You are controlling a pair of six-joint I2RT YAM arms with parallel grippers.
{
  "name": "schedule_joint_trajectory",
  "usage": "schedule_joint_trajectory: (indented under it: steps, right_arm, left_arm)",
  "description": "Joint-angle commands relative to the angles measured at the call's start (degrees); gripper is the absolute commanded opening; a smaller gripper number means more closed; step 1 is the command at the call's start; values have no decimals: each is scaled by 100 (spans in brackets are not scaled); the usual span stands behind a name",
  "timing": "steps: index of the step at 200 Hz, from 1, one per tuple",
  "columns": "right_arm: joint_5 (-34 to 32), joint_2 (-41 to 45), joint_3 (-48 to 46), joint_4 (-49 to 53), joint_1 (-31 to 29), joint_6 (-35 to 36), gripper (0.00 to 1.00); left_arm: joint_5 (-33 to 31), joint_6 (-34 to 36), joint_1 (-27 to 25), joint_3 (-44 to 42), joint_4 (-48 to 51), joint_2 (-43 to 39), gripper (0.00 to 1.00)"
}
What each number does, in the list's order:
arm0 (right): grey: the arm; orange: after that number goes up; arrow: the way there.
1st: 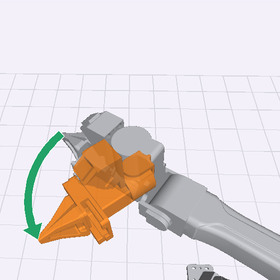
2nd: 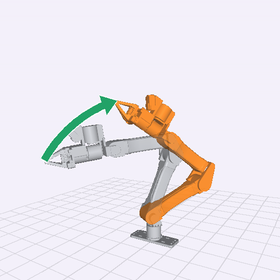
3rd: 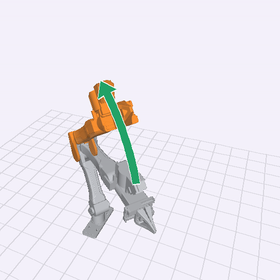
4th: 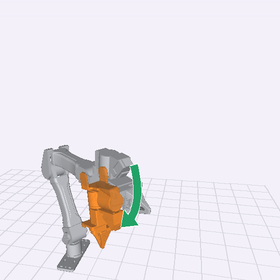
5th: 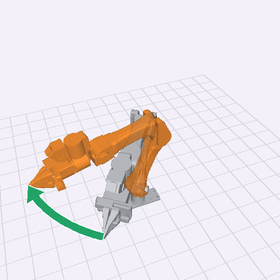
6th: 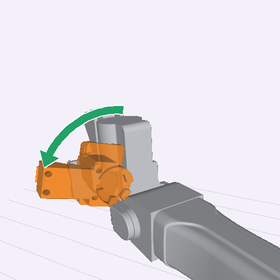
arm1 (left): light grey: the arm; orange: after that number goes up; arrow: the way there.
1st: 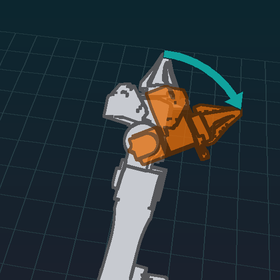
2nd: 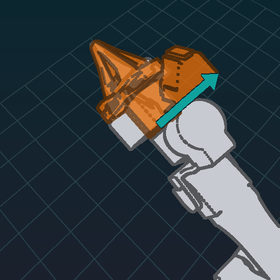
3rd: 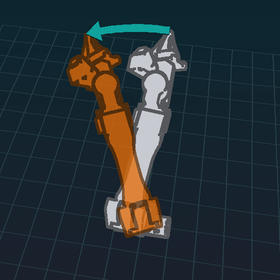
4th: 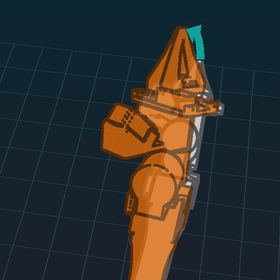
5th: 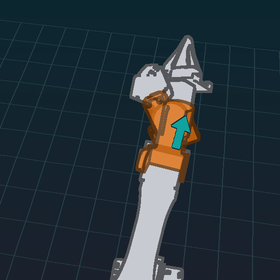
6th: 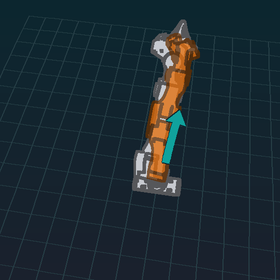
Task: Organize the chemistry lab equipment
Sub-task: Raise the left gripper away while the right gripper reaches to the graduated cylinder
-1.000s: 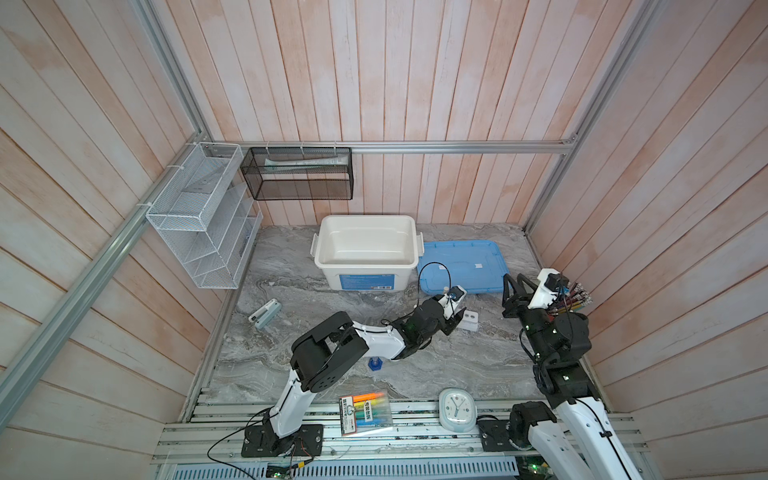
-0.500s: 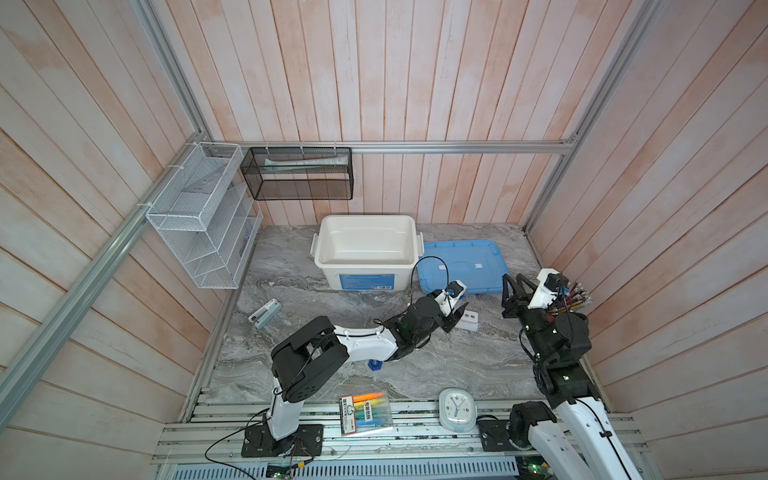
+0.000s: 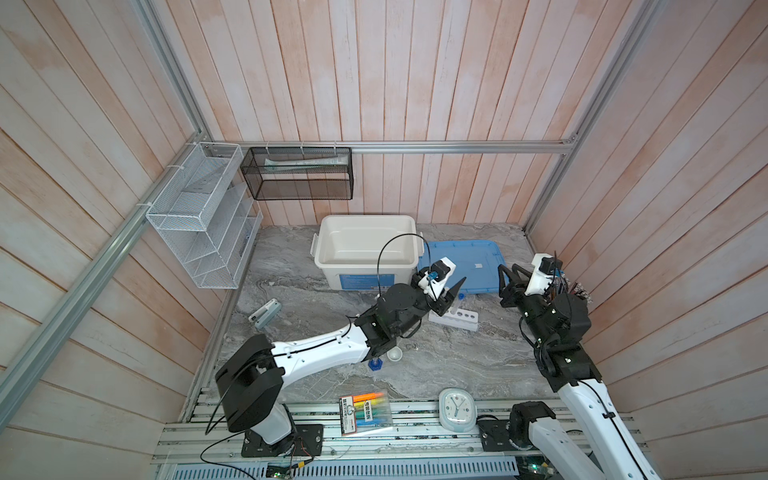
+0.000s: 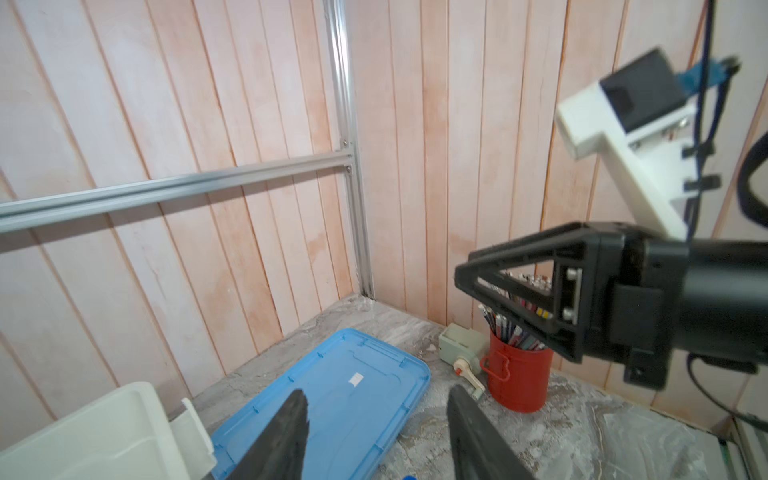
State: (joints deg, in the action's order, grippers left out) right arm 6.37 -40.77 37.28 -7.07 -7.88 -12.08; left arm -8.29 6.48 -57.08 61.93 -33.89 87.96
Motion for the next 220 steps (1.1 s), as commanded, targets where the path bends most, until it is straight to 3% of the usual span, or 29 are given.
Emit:
schedule_joint_trajectory:
  steps: [1,23,57,96,116,165,220]
  right_arm:
    - [569,-181,417,372,-56,266,42]
    - [762,-387,700,668,-337,502,43]
    - [485,-664,1110,1354,-1519,1002,43]
    - [289,-995,845,1543,-2719,1032,44]
    - [204,-1213,686,1542,-3166,863,44]
    - [462,-1703,545,1344,-3924,551,44]
    - [467,-2422,509,1494,-4507,667,44]
  left_arm:
    - [-78,-364,605,-390,308,-595,56]
    - [31,-867,1381,-857,652,-1368,56]
    - [425,-1439,2808,-1221,1680,-2642,56]
    - [495,-1184,4104,-981,3140,-3458,57]
    - [694,-1172,4577,-1062,3375,-3713,57]
    - [1054,-878,5154,-1058,3736,-3454,58]
    - [1257,-1285,5405,-1725,2890,-3514,59]
